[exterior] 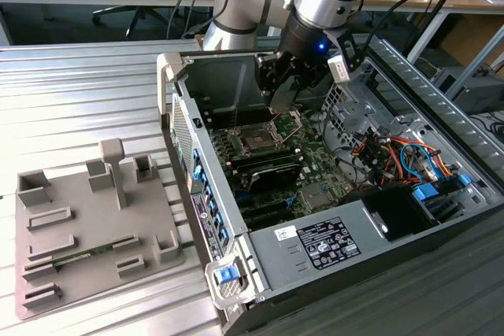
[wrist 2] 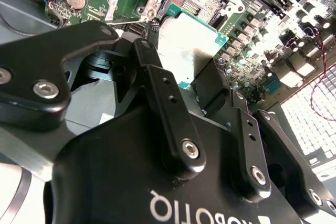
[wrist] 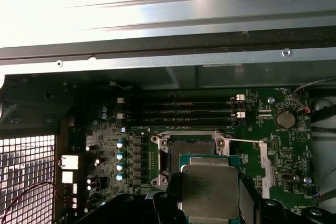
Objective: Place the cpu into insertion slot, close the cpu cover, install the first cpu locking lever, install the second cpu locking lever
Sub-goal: 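Place the cpu into insertion slot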
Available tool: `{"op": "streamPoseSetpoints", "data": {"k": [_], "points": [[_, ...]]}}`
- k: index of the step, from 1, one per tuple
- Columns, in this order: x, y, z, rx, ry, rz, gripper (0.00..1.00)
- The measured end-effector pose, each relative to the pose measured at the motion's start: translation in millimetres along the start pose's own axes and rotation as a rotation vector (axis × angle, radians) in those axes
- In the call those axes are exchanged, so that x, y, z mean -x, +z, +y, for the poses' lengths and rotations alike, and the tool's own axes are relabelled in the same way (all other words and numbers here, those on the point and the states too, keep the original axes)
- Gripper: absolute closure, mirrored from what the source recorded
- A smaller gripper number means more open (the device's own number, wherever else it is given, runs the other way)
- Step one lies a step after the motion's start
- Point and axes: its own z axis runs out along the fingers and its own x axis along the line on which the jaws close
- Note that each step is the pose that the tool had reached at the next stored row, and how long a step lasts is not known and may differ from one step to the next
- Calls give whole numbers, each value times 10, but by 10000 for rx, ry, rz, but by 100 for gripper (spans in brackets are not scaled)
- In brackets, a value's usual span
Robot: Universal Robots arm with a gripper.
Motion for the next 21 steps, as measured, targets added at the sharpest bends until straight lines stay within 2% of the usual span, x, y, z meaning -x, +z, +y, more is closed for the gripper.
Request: {"op": "streamPoseSetpoints", "data": {"k": [21], "points": [[1,45,-4,-1,0,0,47]]}}
